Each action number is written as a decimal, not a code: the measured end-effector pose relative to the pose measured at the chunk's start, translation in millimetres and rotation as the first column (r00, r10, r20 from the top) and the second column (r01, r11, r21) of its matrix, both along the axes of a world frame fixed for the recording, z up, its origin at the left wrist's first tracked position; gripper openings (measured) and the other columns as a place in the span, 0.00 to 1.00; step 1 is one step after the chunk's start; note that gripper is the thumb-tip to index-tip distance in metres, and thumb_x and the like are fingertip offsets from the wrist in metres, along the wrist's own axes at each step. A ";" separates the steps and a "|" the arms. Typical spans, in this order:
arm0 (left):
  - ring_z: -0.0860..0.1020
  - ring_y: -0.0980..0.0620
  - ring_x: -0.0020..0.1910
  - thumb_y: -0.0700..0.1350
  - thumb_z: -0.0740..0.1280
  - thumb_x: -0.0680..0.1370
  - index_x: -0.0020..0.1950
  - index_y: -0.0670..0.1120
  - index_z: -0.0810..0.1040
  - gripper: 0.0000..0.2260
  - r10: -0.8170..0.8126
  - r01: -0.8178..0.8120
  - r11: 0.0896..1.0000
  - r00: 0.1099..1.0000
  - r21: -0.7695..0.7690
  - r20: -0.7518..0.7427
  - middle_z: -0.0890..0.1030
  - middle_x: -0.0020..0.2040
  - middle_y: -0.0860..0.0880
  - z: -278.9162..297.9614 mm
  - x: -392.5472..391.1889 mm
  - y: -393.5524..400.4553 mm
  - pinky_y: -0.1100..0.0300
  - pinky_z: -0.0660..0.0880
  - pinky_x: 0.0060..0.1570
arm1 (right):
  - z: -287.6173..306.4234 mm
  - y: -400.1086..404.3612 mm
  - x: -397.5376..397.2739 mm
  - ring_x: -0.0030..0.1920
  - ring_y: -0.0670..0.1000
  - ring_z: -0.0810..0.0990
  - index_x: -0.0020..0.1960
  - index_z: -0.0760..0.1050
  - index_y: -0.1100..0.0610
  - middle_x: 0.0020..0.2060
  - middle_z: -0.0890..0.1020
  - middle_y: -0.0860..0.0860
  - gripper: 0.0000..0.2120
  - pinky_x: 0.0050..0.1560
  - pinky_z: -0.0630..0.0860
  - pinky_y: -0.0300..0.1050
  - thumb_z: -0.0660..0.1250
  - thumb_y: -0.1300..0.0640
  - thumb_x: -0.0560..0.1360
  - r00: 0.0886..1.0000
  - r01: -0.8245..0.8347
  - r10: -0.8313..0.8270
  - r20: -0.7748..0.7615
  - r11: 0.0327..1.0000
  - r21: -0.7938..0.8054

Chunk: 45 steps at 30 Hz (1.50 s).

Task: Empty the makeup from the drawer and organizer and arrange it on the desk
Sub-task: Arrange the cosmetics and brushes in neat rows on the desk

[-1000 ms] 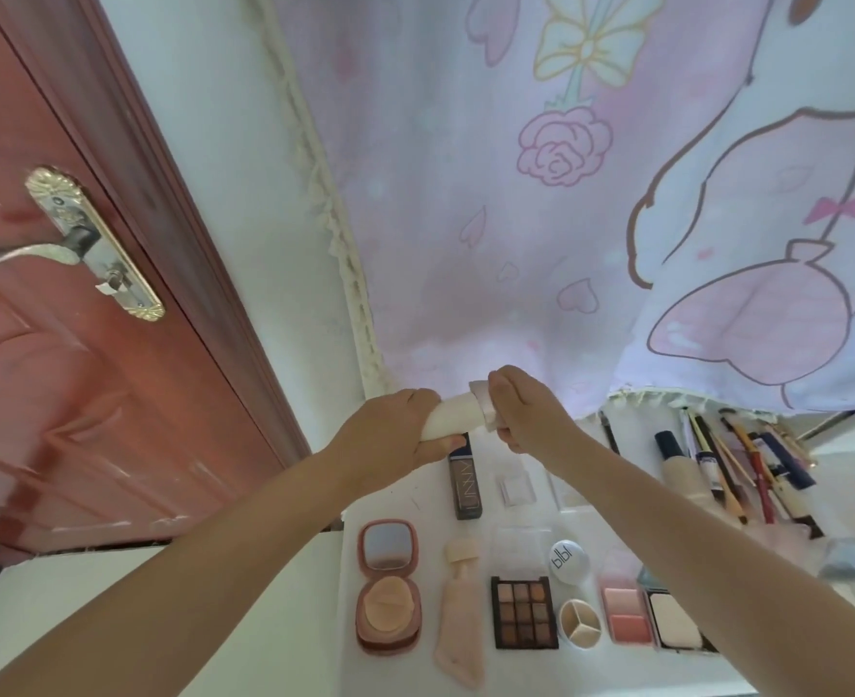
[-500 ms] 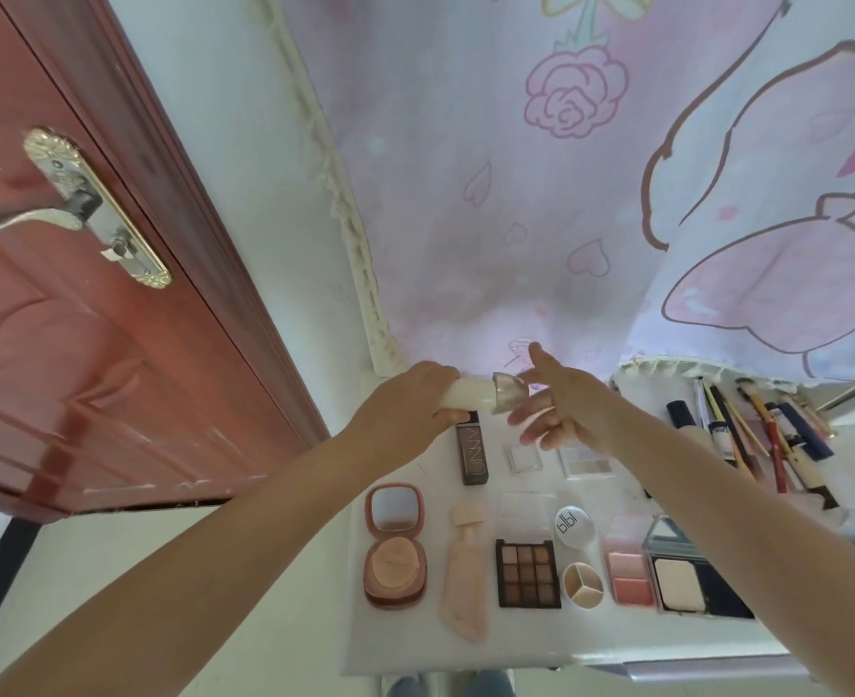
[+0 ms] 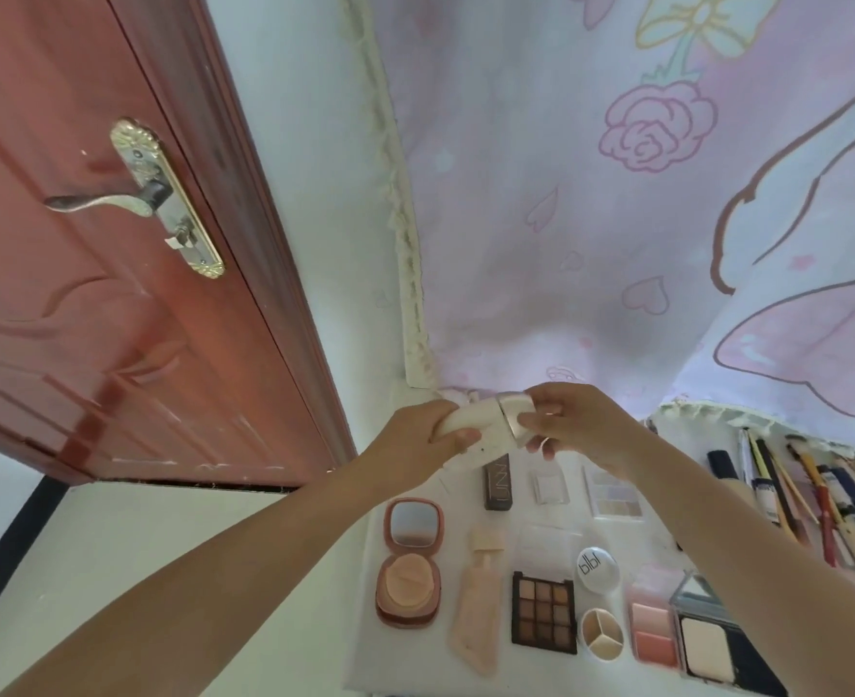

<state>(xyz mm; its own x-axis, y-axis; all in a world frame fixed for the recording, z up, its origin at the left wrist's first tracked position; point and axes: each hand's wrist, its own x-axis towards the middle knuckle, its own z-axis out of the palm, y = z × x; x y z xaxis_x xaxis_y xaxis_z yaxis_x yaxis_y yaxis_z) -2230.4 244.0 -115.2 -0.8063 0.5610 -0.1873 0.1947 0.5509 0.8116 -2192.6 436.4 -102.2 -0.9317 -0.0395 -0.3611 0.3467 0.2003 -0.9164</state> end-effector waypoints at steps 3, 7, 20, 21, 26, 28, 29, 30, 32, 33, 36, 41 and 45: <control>0.78 0.56 0.37 0.44 0.59 0.79 0.47 0.45 0.74 0.06 0.043 -0.111 0.979 0.933 0.170 0.356 0.77 0.41 0.51 -0.8 -2.5 -7.1 0.63 0.79 0.38 | -1.5 -0.6 -6.4 0.30 0.49 0.77 0.46 0.76 0.57 0.31 0.79 0.46 0.11 0.32 0.74 0.33 0.65 0.72 0.71 0.991 -0.056 0.069 -0.112 0.992 0.115; 0.81 0.52 0.28 0.46 0.56 0.80 0.46 0.44 0.76 0.11 0.012 -0.288 0.914 0.723 0.286 0.691 0.80 0.38 0.45 -4.7 -9.9 -22.1 0.64 0.79 0.29 | -3.6 6.5 -15.0 0.31 0.47 0.80 0.45 0.76 0.57 0.32 0.82 0.48 0.15 0.33 0.75 0.37 0.65 0.76 0.69 0.985 -0.002 0.012 -0.170 0.998 0.057; 0.77 0.42 0.55 0.39 0.61 0.79 0.60 0.33 0.71 0.12 0.351 -0.417 0.907 0.660 -0.066 0.664 0.76 0.57 0.38 -97.0 -43.1 -33.9 0.55 0.76 0.52 | -102.0 -33.1 -87.5 0.39 0.51 0.76 0.57 0.72 0.64 0.43 0.78 0.54 0.11 0.37 0.71 0.38 0.59 0.63 0.76 0.979 -0.020 -0.061 0.194 0.921 0.390; 0.77 0.42 0.55 0.39 0.61 0.79 0.60 0.33 0.71 0.13 0.360 -0.403 0.910 0.663 -0.092 0.656 0.76 0.59 0.36 -103.3 -46.1 -33.5 0.54 0.76 0.53 | -111.8 -36.4 -92.9 0.44 0.54 0.77 0.55 0.70 0.63 0.47 0.79 0.56 0.10 0.38 0.70 0.40 0.60 0.61 0.76 0.980 -0.008 -0.078 0.181 0.902 0.433; 0.76 0.41 0.58 0.40 0.61 0.79 0.59 0.34 0.72 0.12 0.383 -0.354 0.917 0.659 -0.182 0.648 0.75 0.60 0.36 -128.3 -56.2 -29.0 0.52 0.75 0.55 | -140.4 -48.0 -109.5 0.44 0.52 0.77 0.56 0.72 0.61 0.48 0.81 0.57 0.11 0.33 0.66 0.34 0.63 0.58 0.76 0.978 -0.129 0.024 0.207 0.849 0.512; 0.76 0.39 0.59 0.40 0.60 0.79 0.57 0.36 0.72 0.10 0.387 -0.348 0.917 0.654 -0.196 0.650 0.75 0.60 0.36 -133.7 -55.9 -26.2 0.51 0.76 0.55 | -145.8 -50.3 -114.0 0.41 0.50 0.75 0.56 0.74 0.61 0.47 0.82 0.58 0.11 0.33 0.66 0.33 0.62 0.58 0.76 0.981 -0.127 0.028 0.194 0.844 0.521; 0.76 0.39 0.59 0.40 0.61 0.79 0.57 0.35 0.72 0.11 0.388 -0.339 0.918 0.662 -0.205 0.642 0.75 0.60 0.36 -136.3 -55.3 -25.4 0.51 0.76 0.55 | -148.5 -50.8 -116.0 0.41 0.49 0.75 0.56 0.75 0.61 0.47 0.82 0.58 0.11 0.35 0.67 0.34 0.62 0.59 0.76 0.982 -0.124 0.028 0.184 0.839 0.530; 0.76 0.39 0.58 0.40 0.61 0.79 0.57 0.35 0.73 0.11 0.383 -0.324 0.922 0.676 -0.214 0.629 0.76 0.59 0.35 -138.7 -54.1 -25.0 0.50 0.76 0.54 | -150.9 -51.3 -117.7 0.42 0.49 0.74 0.56 0.75 0.61 0.48 0.82 0.58 0.11 0.37 0.68 0.36 0.62 0.59 0.76 0.983 -0.123 0.030 0.180 0.835 0.536; 0.77 0.39 0.55 0.42 0.61 0.79 0.55 0.36 0.73 0.11 0.372 -0.292 0.928 0.724 -0.230 0.581 0.76 0.56 0.36 -142.9 -51.0 -24.2 0.48 0.77 0.53 | -155.0 -52.5 -120.1 0.45 0.50 0.74 0.56 0.76 0.62 0.52 0.81 0.58 0.11 0.43 0.68 0.38 0.62 0.60 0.76 0.983 -0.138 0.044 0.181 0.824 0.549; 0.77 0.41 0.53 0.43 0.61 0.79 0.54 0.36 0.74 0.11 0.367 -0.276 0.930 0.759 -0.244 0.538 0.77 0.53 0.38 -144.5 -49.6 -23.5 0.48 0.77 0.52 | -155.2 -53.2 -120.7 0.47 0.51 0.75 0.56 0.76 0.62 0.53 0.80 0.58 0.12 0.47 0.69 0.39 0.61 0.60 0.76 0.980 -0.156 0.059 0.187 0.815 0.558; 0.74 0.47 0.46 0.46 0.61 0.79 0.49 0.40 0.73 0.09 0.363 -0.239 0.908 0.859 -0.343 0.362 0.75 0.47 0.43 -147.8 -45.8 -21.4 0.55 0.76 0.48 | -153.7 -54.8 -122.1 0.55 0.54 0.76 0.58 0.76 0.61 0.57 0.78 0.56 0.12 0.51 0.68 0.40 0.60 0.61 0.77 0.974 -0.186 0.073 0.213 0.796 0.576; 0.77 0.43 0.51 0.48 0.60 0.79 0.53 0.37 0.73 0.14 0.354 -0.221 0.877 0.898 -0.426 0.262 0.78 0.52 0.40 -145.8 -40.1 -16.3 0.52 0.76 0.52 | -153.3 -54.3 -120.0 0.54 0.55 0.77 0.56 0.76 0.61 0.55 0.79 0.56 0.12 0.46 0.69 0.37 0.59 0.59 0.77 0.969 -0.215 0.091 0.228 0.765 0.608; 0.76 0.43 0.54 0.49 0.58 0.80 0.55 0.36 0.73 0.16 0.313 -0.167 0.854 0.921 -0.493 0.230 0.78 0.55 0.40 -142.1 -39.2 -14.5 0.54 0.72 0.50 | -143.3 -49.5 -113.8 0.56 0.56 0.76 0.57 0.76 0.63 0.55 0.79 0.58 0.13 0.51 0.69 0.40 0.57 0.61 0.77 0.988 -0.138 0.057 0.144 0.747 0.651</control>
